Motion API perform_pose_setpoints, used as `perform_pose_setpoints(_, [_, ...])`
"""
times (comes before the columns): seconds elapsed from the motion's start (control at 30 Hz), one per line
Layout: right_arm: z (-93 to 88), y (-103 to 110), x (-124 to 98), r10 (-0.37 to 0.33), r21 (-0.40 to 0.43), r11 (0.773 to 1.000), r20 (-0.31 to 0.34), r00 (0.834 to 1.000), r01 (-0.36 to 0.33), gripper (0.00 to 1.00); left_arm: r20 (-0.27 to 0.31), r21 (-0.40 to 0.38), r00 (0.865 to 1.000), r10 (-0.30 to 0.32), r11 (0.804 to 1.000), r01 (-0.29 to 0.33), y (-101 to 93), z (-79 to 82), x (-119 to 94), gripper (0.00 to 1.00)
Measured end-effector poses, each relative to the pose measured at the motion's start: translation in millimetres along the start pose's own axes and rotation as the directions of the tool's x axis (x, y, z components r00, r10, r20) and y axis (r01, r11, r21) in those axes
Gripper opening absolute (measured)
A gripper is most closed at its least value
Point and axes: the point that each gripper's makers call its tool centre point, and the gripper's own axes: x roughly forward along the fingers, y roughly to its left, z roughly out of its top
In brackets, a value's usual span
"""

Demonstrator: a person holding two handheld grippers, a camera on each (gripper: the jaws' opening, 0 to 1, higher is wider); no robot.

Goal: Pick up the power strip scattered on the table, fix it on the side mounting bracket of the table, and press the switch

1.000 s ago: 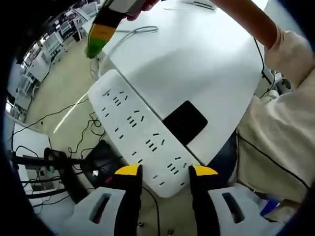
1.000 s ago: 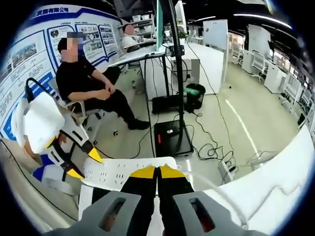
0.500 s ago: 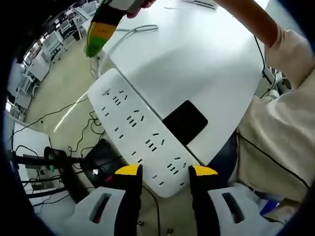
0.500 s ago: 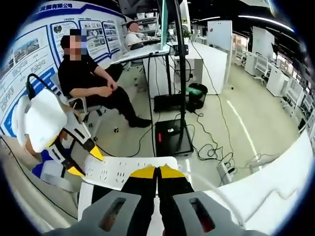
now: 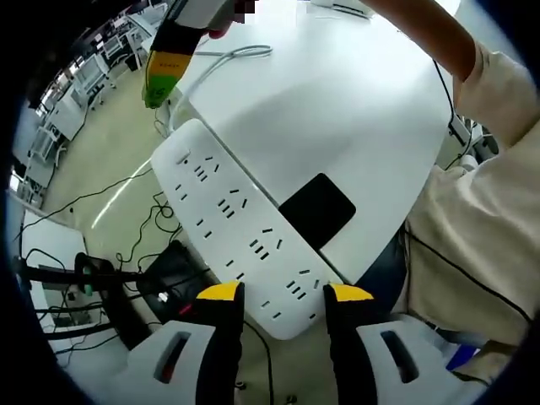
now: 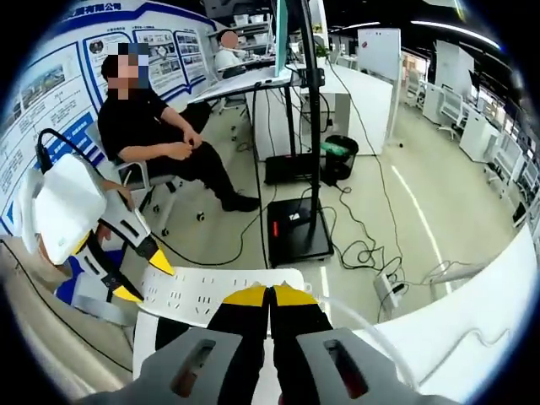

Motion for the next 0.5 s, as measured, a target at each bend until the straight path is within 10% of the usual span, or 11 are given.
perform_pose_setpoints(0.5, [-15.1, -5, 24, 0.02, -0.078, 0.996, -0.133, 0.991, -0.03, 0.0, 0.022, 0.001, 1.0, -0.002, 1.0, 0.002, -2.9, -0.6, 0, 0.43])
